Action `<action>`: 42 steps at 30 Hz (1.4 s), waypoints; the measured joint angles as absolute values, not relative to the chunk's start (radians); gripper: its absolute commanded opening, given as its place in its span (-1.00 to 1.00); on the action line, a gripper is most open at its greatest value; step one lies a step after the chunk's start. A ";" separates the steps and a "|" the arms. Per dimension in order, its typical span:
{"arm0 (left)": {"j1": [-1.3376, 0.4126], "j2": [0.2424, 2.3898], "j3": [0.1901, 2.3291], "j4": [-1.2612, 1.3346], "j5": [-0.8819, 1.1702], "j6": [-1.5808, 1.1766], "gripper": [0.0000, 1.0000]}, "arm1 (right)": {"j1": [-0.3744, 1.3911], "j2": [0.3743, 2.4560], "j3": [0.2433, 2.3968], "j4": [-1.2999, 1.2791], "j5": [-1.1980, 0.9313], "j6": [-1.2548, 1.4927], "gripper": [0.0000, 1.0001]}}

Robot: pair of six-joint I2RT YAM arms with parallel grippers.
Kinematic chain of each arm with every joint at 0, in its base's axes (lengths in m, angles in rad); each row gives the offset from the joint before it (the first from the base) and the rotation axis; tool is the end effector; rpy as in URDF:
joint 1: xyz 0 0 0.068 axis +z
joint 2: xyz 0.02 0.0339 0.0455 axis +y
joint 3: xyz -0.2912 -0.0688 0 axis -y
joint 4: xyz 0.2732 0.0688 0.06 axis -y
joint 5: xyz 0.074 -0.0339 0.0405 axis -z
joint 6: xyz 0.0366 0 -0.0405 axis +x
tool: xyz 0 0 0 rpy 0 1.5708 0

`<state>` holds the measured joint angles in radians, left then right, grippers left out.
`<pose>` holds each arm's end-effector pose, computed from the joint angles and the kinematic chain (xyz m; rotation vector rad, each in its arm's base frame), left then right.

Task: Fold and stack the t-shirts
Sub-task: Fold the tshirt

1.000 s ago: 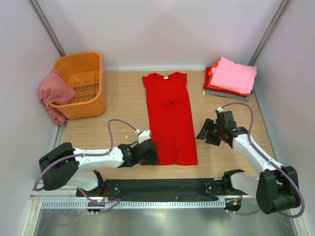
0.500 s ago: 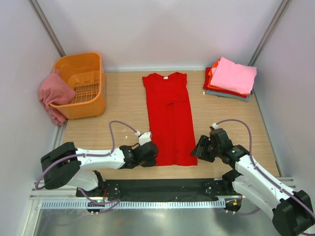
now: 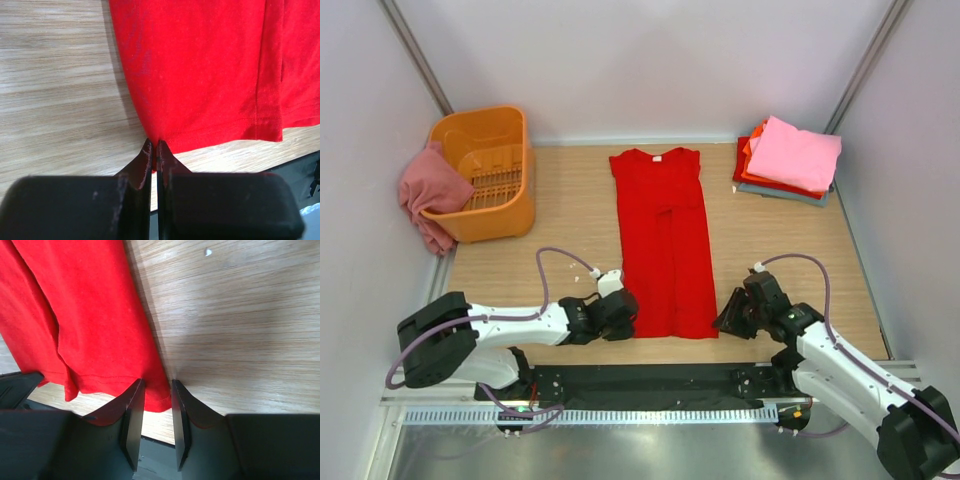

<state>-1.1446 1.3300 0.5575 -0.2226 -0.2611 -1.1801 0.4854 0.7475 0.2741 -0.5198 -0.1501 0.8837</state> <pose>0.1110 -0.2216 0.1569 -0.1484 2.6184 -0.5754 0.1187 0.0688 0.1480 0.4766 2.6676 0.6668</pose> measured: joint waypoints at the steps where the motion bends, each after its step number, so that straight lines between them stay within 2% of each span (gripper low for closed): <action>1: -1.145 1.330 0.557 -0.223 -0.262 -1.180 -1.00 | 0.489 0.749 0.272 -0.514 -0.151 0.889 -0.32; 6: -1.144 1.330 0.557 -0.223 -0.262 -1.188 -1.00 | 0.518 0.733 0.265 -0.504 -0.150 0.912 -0.35; 8: -1.145 1.330 0.557 -0.224 -0.262 -1.192 -0.99 | 0.527 0.732 0.262 -0.505 -0.151 0.916 -0.63; 9: -1.145 1.330 0.557 -0.225 -0.262 -1.193 -1.00 | 0.531 0.732 0.259 -0.505 -0.150 0.917 -0.86; 10: -1.145 1.330 0.557 -0.225 -0.262 -1.194 -1.00 | 0.533 0.733 0.255 -0.505 -0.151 0.916 -0.97; 14: -1.145 1.324 0.561 -0.247 -0.262 -1.202 -0.99 | 0.536 0.732 0.252 -0.509 -0.151 0.922 -0.98; 19: -1.158 1.229 0.607 -0.424 -0.284 -1.256 -1.00 | 0.547 0.678 0.268 -0.590 -0.147 0.923 -0.97; 25: -1.165 1.098 0.629 -0.554 -0.303 -1.306 -1.00 | 0.577 0.647 0.348 -0.641 -0.144 0.944 -0.98; 30: -1.165 1.089 0.676 -0.661 -0.315 -1.325 -0.96 | 0.637 0.663 0.409 -0.653 -0.130 0.972 -0.97; 37: -1.148 1.108 0.876 -0.805 -0.382 -1.282 -0.85 | 0.656 0.788 0.601 -0.676 -0.069 0.966 -0.97; 42: -1.021 1.150 0.968 -0.832 -0.385 -1.176 -0.80 | 0.653 0.964 0.737 -0.643 -0.026 0.918 -0.98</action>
<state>-1.0214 1.1500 0.9684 -0.8318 -0.3847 -1.1755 0.6533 0.9642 0.7368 -0.6430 -0.0257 0.9180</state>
